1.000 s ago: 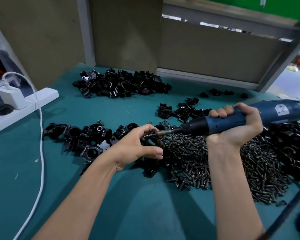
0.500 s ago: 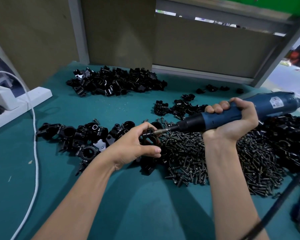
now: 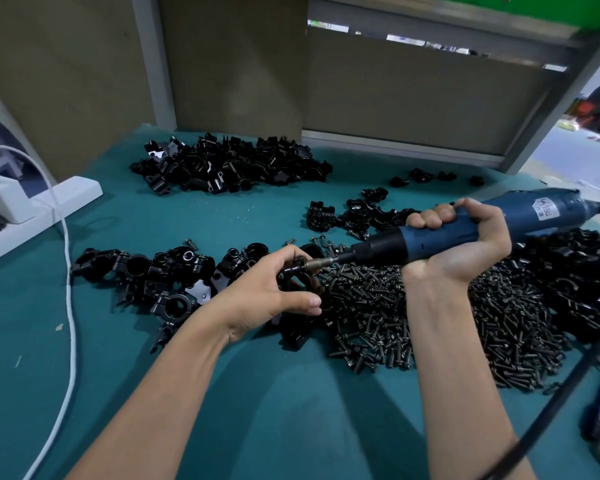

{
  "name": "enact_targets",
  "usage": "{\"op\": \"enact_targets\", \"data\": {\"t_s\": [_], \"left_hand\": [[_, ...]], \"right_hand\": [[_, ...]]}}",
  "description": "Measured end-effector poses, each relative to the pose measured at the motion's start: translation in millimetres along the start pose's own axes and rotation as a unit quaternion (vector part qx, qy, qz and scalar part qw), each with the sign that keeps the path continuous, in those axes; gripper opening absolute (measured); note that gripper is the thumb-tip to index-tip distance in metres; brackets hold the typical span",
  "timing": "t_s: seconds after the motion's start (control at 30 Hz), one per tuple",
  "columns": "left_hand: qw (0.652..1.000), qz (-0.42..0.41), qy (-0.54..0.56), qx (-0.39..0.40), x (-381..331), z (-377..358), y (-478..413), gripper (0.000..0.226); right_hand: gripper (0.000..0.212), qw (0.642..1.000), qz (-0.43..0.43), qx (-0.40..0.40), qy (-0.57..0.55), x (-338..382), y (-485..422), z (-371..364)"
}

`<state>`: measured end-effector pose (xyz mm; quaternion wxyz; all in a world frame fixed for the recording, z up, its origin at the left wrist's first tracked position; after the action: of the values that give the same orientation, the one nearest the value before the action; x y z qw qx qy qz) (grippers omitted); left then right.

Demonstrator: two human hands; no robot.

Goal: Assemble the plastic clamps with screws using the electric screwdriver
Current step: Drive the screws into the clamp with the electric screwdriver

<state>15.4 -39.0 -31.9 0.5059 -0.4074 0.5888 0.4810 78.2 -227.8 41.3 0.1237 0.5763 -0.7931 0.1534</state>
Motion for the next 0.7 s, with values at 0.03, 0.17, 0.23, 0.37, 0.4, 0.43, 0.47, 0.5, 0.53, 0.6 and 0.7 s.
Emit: {"op": "enact_targets", "data": {"t_s": [0.03,0.17,0.23,0.37,0.4,0.43,0.47,0.5,0.53,0.6,0.7], "left_hand": [[1.000,0.001,0.001,0.000,-0.1,0.1,0.0,0.032],[1.000,-0.002,-0.003,-0.001,-1.4,0.2,0.3,0.032],[1.000,-0.004,-0.009,-0.002,-1.8,0.2,0.3,0.032],[1.000,-0.002,-0.015,-0.007,-1.3,0.0,0.7,0.033],[1.000,-0.002,-0.018,-0.008,-1.2,0.0,0.7,0.033],[1.000,-0.003,-0.019,-0.009,-1.2,0.0,0.6,0.033],[1.000,-0.004,-0.021,-0.010,-1.2,0.0,0.5,0.033],[1.000,-0.005,-0.023,-0.011,-1.3,0.1,0.1,0.033],[1.000,-0.006,-0.026,-0.011,-1.3,0.2,0.0,0.032],[0.999,-0.006,-0.035,-0.013,-1.0,0.4,-0.5,0.033],[0.999,-0.007,-0.045,-0.012,-0.5,0.2,-1.2,0.034]], "right_hand": [[0.043,1.000,-0.001,0.001,-0.002,-0.1,0.0,0.1],[0.043,1.000,-0.006,-0.003,-0.004,-1.2,0.5,1.1],[0.043,1.000,-0.004,-0.005,-0.003,-1.3,0.5,1.9],[0.040,1.000,-0.006,-0.015,-0.004,-2.0,0.0,4.1],[0.040,1.000,-0.006,-0.019,-0.003,-2.3,-0.3,4.7],[0.040,1.000,-0.006,-0.023,-0.001,-2.5,-0.4,5.3],[0.040,1.000,-0.007,-0.027,0.000,-2.8,-0.5,5.8],[0.041,1.000,-0.009,-0.029,0.002,-3.2,-0.5,6.1],[0.042,0.999,-0.011,-0.030,0.002,-3.4,-0.5,6.2],[0.042,0.999,-0.013,-0.031,0.000,-3.6,-0.5,6.4],[0.043,1.000,-0.010,-0.028,0.003,-3.1,-0.7,5.7]]}}
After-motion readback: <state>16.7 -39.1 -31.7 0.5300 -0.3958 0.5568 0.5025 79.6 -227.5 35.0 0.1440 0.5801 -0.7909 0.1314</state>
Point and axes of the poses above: each hand's wrist, its own y-axis away from the middle knuckle, its own z-axis out of the back of the hand, x = y × z, the point moved 6 cm from there along -y, towards the middle knuckle, and after that the axes turned 4 degrees about z, right-handed, at the moved point
